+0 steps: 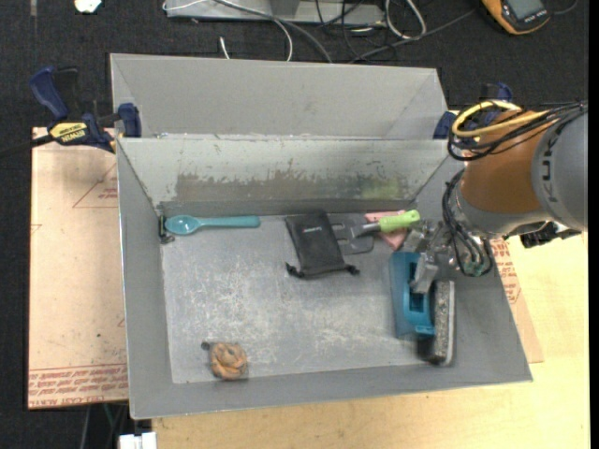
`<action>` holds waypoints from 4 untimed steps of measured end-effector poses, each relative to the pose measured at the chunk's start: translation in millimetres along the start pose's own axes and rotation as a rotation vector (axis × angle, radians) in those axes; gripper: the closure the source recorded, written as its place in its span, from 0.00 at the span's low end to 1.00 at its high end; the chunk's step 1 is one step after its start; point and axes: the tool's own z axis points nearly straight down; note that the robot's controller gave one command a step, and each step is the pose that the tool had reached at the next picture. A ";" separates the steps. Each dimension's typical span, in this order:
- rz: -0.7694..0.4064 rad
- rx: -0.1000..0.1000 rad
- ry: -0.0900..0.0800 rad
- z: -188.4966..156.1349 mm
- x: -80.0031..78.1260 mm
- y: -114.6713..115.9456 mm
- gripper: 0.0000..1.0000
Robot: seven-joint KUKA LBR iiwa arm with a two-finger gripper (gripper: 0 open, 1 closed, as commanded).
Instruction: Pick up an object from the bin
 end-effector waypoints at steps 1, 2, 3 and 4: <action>-0.001 0.003 -0.004 -40.5 0.4 -0.8 1.00; 0.000 0.004 -0.003 -77.3 0.6 -1.0 1.00; 0.000 0.003 -0.001 -115.1 0.3 -0.6 1.00; -0.001 0.004 -0.004 -151.3 -0.8 -0.3 1.00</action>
Offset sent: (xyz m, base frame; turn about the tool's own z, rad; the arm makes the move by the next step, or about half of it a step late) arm -0.0014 0.0002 0.1834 0.0005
